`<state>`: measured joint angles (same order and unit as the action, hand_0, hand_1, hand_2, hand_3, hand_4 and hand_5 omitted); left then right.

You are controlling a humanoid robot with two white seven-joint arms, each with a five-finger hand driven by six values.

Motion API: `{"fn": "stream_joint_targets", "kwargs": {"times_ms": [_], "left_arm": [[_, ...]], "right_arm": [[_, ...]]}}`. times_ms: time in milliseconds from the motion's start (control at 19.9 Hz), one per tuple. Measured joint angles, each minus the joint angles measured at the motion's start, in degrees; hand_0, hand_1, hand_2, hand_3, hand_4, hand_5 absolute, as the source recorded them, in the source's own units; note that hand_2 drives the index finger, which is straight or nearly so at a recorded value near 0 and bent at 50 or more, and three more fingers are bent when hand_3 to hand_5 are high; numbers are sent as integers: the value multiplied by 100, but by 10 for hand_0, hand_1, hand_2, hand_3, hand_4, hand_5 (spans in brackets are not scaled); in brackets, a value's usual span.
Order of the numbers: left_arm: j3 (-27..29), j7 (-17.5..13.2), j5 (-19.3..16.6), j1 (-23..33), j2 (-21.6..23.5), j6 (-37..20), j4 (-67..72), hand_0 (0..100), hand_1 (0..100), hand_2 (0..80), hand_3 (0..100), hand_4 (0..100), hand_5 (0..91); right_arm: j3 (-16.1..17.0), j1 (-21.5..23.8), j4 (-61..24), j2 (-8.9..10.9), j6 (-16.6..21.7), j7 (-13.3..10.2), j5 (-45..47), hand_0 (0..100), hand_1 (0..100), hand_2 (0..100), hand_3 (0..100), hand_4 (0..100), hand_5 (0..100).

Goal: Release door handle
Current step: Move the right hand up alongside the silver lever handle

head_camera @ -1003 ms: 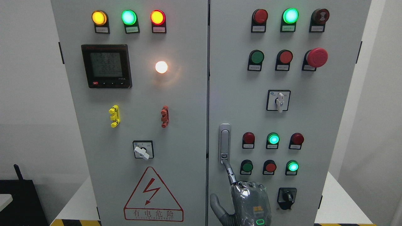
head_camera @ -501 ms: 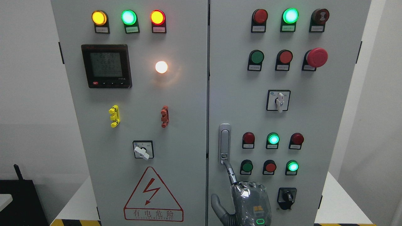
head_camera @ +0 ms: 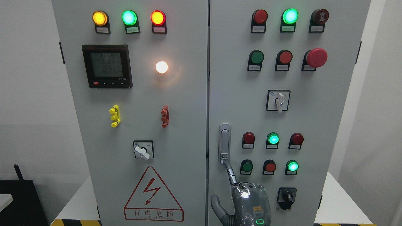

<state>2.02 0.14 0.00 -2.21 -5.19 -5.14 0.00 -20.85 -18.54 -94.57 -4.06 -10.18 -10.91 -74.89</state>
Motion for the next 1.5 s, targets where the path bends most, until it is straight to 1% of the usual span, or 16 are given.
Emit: {"fn": "stream_joint_targets", "kwargs": {"times_ms": [902,1504], "left_arm": [[0,0,0,-1,0,0,0,120,389,0,0,0,0],[0,0,0,-1,0,0,0,120,389,0,0,0,0]], "right_arm": [[-3,-48,8,6,-2,80,30,409,409,0,1000,1000,1000],[-13,-69,4,17,40,-155,48,419,410,3,1000,1000,1000]]}}
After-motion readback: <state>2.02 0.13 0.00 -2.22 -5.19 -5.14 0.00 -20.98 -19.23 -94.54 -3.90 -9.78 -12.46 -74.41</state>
